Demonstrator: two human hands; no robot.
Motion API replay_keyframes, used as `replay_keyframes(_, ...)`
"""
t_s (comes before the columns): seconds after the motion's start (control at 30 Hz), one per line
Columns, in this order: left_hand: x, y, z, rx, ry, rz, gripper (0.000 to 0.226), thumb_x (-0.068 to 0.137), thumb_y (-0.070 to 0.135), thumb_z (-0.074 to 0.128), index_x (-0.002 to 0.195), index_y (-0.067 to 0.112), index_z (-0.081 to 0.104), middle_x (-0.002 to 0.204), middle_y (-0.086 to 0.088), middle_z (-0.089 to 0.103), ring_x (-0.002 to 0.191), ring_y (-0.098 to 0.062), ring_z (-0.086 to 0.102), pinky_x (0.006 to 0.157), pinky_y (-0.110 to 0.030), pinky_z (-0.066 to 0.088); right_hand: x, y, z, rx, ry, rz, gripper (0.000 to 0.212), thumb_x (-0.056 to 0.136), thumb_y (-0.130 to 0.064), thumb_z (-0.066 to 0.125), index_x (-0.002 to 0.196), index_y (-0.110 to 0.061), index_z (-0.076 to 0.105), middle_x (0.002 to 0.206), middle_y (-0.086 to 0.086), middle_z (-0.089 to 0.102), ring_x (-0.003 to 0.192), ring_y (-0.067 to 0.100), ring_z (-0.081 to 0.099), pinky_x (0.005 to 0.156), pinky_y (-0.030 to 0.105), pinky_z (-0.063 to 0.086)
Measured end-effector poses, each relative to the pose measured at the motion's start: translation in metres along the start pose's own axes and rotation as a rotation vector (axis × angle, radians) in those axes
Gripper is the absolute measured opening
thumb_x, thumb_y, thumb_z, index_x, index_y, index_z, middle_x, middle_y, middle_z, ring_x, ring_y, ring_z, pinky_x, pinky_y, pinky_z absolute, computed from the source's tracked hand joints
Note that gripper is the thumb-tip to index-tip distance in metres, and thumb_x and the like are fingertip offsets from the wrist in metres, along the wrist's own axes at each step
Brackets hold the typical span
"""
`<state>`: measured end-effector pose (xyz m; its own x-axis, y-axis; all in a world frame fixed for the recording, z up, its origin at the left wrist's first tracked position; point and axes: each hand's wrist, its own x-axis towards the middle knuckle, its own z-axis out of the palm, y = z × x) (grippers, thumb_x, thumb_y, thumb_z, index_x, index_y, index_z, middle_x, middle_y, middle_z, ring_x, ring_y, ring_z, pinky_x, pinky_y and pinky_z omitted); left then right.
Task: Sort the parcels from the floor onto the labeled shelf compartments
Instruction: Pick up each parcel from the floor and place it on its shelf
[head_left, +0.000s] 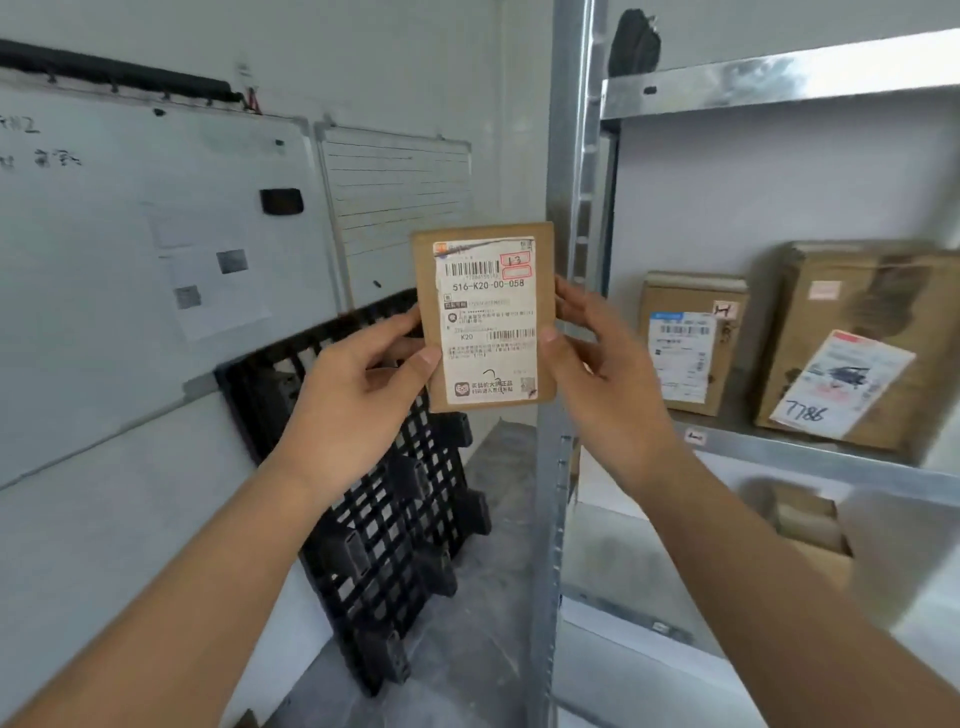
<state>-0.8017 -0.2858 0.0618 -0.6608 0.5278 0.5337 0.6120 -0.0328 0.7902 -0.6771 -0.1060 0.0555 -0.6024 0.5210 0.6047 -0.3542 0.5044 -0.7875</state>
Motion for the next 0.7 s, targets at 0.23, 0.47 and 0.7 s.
replay_keyframes(0.23,-0.029,0.031,0.074,-0.135,-0.214,0.033,0.043,0.099,0.014,0.067,0.138,0.031,0.064,0.110,0.006,0.078,0.102,-0.013,0.076,0.097,-0.041,0.059,-0.071,-0.015,-0.084,-0.191,0.218,0.065,0.042,0.107,-0.017,0.056,0.148,-0.027,0.055,0.130,-0.011,0.067,0.114,0.003,0.066,0.090,0.028,0.061)
replay_keyframes(0.47,-0.064,0.089,0.162,-0.265,-0.370,0.044,0.039,0.098,0.015,0.069,0.130,0.036,0.067,0.110,0.007,0.078,0.102,-0.012,0.076,0.096,-0.039,0.060,-0.137,-0.046,-0.185,-0.245,0.357,0.100,0.041,0.107,-0.020,0.058,0.147,-0.029,0.056,0.129,-0.005,0.068,0.115,0.009,0.067,0.084,0.019,0.059)
replay_keyframes(0.7,-0.116,0.158,0.272,-0.339,-0.436,0.064,0.035,0.096,0.015,0.072,0.117,0.042,0.070,0.105,0.012,0.079,0.106,-0.013,0.074,0.096,-0.044,0.060,-0.201,-0.072,-0.317,-0.329,0.388,0.144,0.042,0.106,-0.029,0.057,0.148,-0.036,0.054,0.135,-0.006,0.065,0.120,0.015,0.066,0.092,0.028,0.061)
